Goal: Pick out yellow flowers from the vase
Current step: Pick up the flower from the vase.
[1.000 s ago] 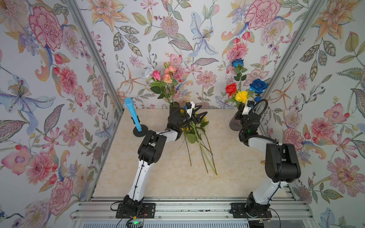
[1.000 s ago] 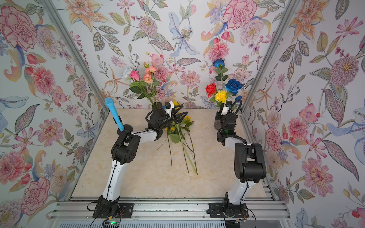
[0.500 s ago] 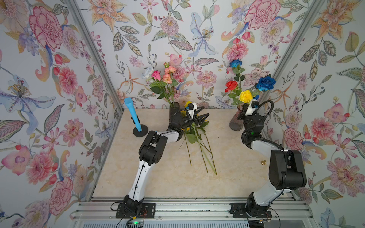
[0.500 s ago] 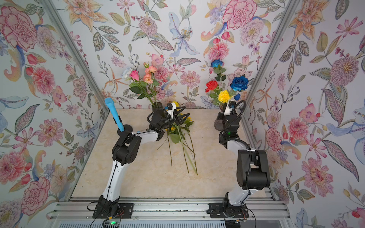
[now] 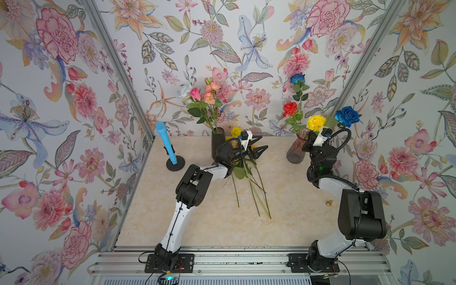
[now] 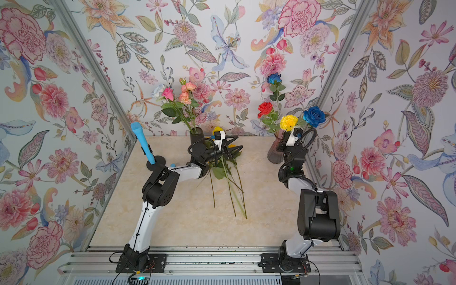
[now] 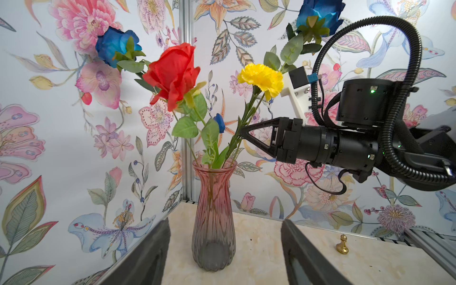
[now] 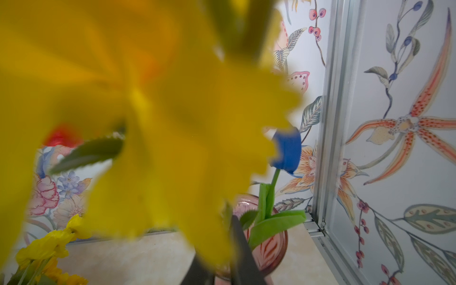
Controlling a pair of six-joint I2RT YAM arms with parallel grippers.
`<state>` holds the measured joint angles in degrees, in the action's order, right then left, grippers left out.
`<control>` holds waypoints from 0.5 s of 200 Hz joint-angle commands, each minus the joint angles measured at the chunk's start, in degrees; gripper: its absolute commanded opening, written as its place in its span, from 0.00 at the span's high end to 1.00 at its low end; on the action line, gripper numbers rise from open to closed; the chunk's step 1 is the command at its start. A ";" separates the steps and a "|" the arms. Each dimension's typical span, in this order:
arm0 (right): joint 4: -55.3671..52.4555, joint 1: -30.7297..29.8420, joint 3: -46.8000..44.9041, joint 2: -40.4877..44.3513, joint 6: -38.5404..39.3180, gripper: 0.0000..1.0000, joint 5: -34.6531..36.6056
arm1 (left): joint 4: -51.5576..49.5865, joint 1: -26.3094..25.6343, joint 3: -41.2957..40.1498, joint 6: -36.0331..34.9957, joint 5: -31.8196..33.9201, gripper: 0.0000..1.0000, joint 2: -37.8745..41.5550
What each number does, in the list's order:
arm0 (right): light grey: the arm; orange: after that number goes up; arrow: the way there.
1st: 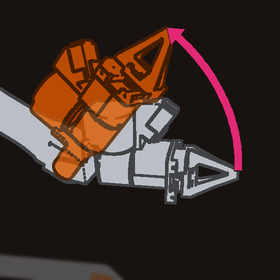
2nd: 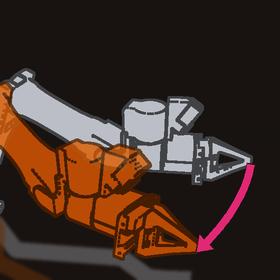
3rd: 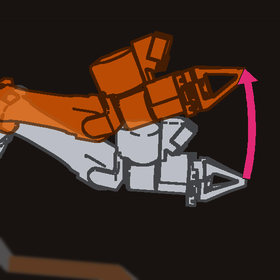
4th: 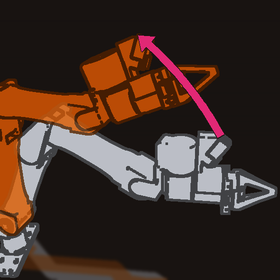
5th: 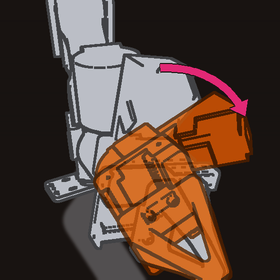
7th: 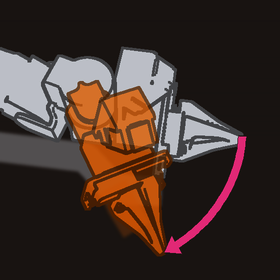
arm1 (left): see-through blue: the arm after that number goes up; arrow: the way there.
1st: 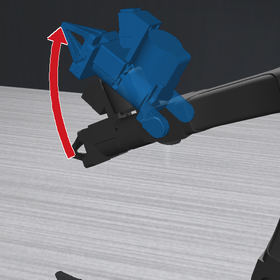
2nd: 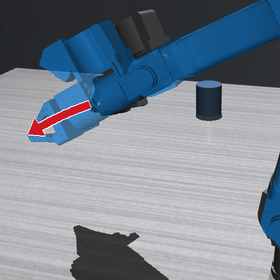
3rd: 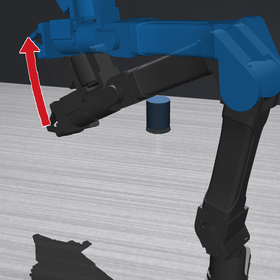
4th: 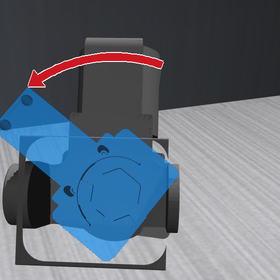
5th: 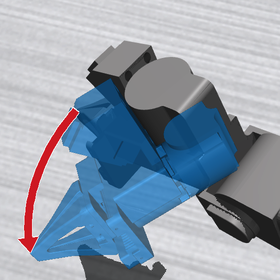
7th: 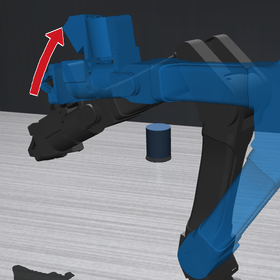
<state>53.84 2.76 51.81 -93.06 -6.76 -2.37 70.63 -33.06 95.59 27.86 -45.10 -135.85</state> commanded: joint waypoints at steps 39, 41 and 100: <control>1.73 0.03 -1.12 1.74 -3.52 0.87 -8.44 | -7.50 -2.87 18.33 -4.92 -4.17 0.24 -5.84; 1.64 0.04 -1.04 1.74 -3.58 0.87 -8.66 | -7.87 -2.88 19.26 -4.92 -4.37 0.24 -6.36; 2.60 1.54 -1.27 2.34 -7.00 0.88 -12.78 | -13.06 -4.13 35.02 -5.00 -5.00 0.23 -16.15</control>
<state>53.87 3.31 51.62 -92.97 -10.41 -11.57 61.60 -36.40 126.34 24.56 -48.86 -148.14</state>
